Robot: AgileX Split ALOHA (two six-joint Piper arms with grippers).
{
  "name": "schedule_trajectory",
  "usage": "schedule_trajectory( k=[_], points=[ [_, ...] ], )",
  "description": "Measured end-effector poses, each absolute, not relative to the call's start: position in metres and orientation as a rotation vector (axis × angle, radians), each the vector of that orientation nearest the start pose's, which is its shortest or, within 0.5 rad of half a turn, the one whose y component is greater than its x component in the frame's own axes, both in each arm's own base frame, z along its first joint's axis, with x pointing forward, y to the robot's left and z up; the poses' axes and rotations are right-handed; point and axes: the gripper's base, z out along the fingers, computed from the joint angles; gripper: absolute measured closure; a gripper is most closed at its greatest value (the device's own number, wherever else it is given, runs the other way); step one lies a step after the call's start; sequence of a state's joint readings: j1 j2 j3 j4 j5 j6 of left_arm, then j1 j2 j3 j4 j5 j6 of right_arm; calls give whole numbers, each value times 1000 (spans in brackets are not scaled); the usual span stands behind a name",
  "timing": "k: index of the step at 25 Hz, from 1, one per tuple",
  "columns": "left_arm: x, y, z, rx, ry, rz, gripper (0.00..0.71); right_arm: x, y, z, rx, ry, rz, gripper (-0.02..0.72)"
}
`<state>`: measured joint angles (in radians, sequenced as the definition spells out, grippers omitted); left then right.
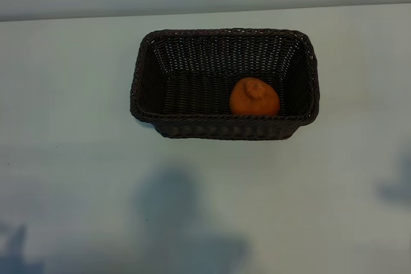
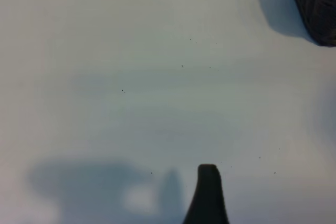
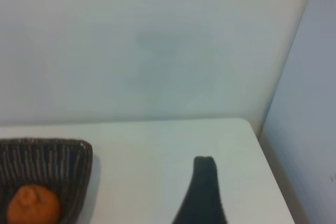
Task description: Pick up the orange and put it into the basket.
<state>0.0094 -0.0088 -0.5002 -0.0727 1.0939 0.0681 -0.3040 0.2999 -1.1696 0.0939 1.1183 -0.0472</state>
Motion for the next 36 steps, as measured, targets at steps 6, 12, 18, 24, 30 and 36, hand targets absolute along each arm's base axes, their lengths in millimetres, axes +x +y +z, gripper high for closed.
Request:
schedule_trajectory(
  k=[6, 12, 18, 24, 30, 36],
  points=[
    [-8, -6, 275, 66, 2065, -40, 116, -45, 21, 388, 168, 1734, -103, 124],
    [-8, -6, 275, 67, 2065, -39, 116, -31, 16, 327, 169, 1837, -82, 124],
    [-8, -6, 275, 68, 2065, -38, 116, -9, 8, 288, 192, 1991, -96, 124],
    [-8, -6, 275, 68, 2065, -38, 117, -4, 6, 274, 200, 2044, -104, 124],
    [-8, -6, 275, 68, 2065, -38, 117, -4, 5, 274, 204, 2044, -107, 124],
    [-8, -6, 275, 68, 2065, -38, 117, -4, 6, 274, 203, 2043, -103, 124]
  ],
)
